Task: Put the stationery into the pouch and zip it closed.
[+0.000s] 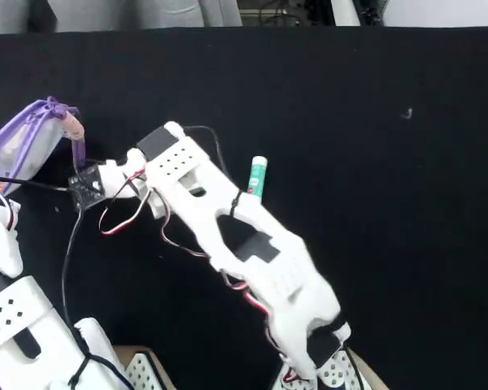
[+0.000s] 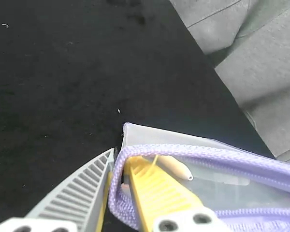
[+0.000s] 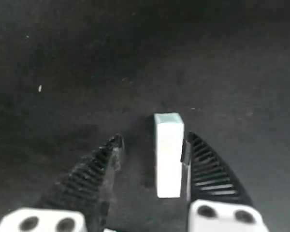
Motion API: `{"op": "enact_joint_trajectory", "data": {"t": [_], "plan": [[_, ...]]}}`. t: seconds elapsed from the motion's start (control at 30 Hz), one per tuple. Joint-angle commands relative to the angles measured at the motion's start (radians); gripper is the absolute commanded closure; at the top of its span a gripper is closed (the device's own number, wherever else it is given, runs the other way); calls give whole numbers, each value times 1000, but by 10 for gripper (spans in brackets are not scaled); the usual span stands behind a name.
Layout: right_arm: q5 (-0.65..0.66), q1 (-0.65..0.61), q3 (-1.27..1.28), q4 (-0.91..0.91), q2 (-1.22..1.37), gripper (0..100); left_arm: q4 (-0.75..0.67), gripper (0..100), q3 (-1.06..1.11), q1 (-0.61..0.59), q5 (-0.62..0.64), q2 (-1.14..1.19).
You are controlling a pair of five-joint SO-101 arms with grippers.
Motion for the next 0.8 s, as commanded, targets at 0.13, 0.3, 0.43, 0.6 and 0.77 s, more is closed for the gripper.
{"op": "enact_joint_trajectory", "data": {"t": [0.13,0.3,0.43,0.6,0.77], "plan": [[17,44,-306,104,174,797,-58,971,-7,-15,6,-11],[17,72,-490,135,321,797,-55,971,-7,-15,6,-11],[17,74,-633,178,414,798,-55,971,-5,-15,6,-11],[17,75,-794,233,473,867,-55,971,-5,-15,6,-11],[17,80,-874,270,475,972,-54,971,-5,-8,6,-11]]}}
